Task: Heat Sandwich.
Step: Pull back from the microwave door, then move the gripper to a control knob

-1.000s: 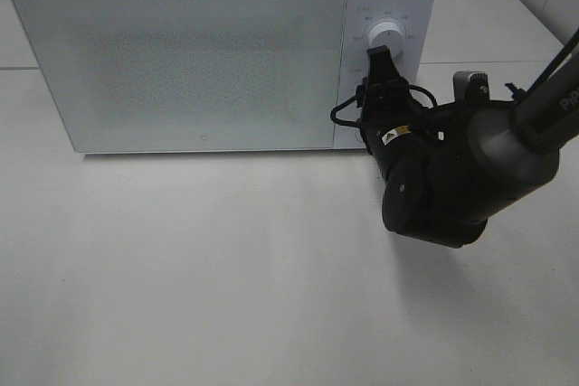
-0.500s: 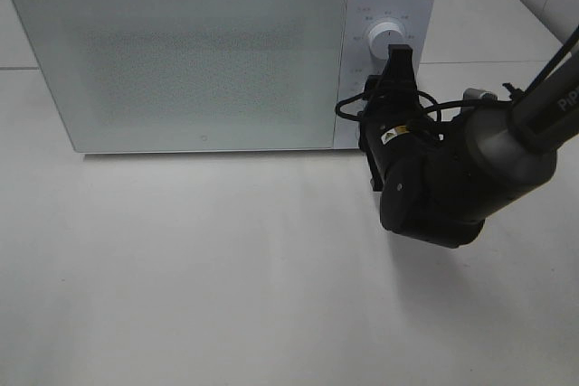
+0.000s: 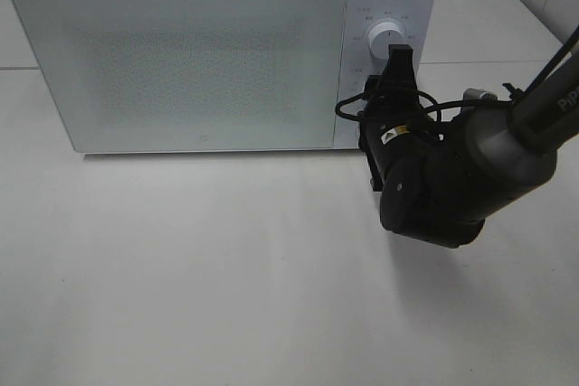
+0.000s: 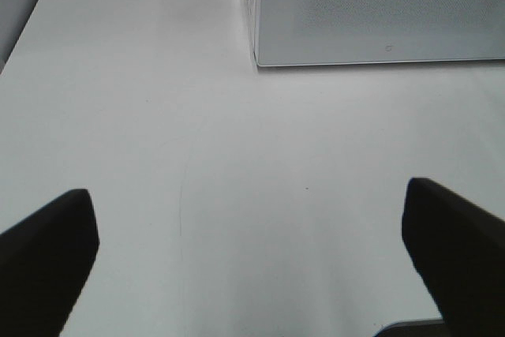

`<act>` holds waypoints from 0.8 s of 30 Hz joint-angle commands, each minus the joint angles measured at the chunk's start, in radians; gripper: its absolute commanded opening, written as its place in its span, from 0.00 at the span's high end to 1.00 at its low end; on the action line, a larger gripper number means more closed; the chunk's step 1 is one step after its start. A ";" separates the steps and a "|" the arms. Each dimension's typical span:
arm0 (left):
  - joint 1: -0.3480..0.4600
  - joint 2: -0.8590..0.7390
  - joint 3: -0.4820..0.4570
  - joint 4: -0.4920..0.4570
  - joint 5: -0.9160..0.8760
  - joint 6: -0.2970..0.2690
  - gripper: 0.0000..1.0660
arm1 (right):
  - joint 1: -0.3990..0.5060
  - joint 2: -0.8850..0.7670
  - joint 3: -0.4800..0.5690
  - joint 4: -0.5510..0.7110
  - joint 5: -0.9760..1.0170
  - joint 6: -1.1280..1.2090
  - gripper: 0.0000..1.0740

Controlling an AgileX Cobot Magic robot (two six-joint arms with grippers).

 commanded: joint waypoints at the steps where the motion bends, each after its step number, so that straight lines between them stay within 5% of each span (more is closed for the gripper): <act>1: 0.003 -0.026 0.004 -0.006 -0.012 0.002 0.02 | -0.009 -0.008 -0.018 -0.002 -0.109 0.001 0.90; 15: 0.003 -0.026 0.004 -0.006 -0.012 0.002 0.02 | -0.009 -0.008 -0.018 0.020 -0.134 -0.004 0.63; 19: 0.003 -0.026 0.004 -0.006 -0.012 0.002 0.02 | -0.009 -0.008 -0.018 0.020 -0.139 -0.023 0.37; 24: 0.003 -0.026 0.004 -0.006 -0.012 0.002 0.02 | -0.009 -0.008 -0.018 -0.001 -0.139 -0.028 0.25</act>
